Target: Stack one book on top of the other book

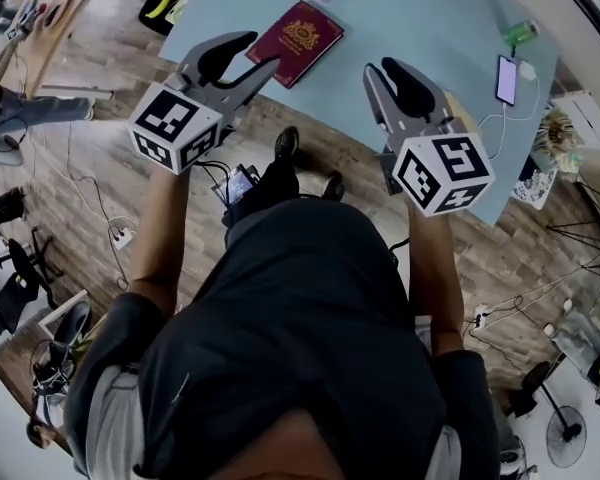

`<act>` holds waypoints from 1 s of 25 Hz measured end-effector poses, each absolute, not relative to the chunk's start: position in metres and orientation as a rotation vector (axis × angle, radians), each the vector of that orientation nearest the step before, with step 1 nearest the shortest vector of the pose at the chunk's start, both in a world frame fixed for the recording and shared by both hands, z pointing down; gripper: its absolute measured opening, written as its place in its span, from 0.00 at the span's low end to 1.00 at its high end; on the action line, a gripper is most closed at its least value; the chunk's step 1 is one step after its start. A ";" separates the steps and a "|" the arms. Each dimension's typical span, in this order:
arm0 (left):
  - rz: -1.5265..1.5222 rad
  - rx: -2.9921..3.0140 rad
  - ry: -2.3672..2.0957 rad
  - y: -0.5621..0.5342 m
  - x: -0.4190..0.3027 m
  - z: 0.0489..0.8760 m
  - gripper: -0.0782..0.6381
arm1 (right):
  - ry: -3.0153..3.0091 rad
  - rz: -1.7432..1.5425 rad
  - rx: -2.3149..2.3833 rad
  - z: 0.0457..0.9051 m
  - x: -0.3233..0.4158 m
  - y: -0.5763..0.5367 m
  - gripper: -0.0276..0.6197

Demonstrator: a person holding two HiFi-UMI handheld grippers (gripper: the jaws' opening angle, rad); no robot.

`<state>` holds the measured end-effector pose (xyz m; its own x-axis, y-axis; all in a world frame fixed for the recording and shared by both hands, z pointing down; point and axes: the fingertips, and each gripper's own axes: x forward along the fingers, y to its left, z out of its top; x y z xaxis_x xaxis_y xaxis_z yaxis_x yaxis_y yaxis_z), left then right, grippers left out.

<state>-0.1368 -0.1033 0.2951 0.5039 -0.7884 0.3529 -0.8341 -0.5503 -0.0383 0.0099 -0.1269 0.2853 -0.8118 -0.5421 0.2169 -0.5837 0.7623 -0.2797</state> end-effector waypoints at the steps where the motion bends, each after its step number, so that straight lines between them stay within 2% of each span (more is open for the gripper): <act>1: 0.503 2.609 -1.396 -0.110 -0.139 0.298 0.44 | -2.822 0.517 0.927 0.288 0.008 -0.131 0.18; 10: 0.522 2.626 -1.222 -0.174 -0.173 0.333 0.44 | -2.711 0.585 1.073 0.309 -0.021 -0.169 0.18; 25: 0.602 2.496 -1.048 -0.241 -0.226 0.440 0.44 | -2.516 0.790 1.151 0.400 -0.075 -0.220 0.18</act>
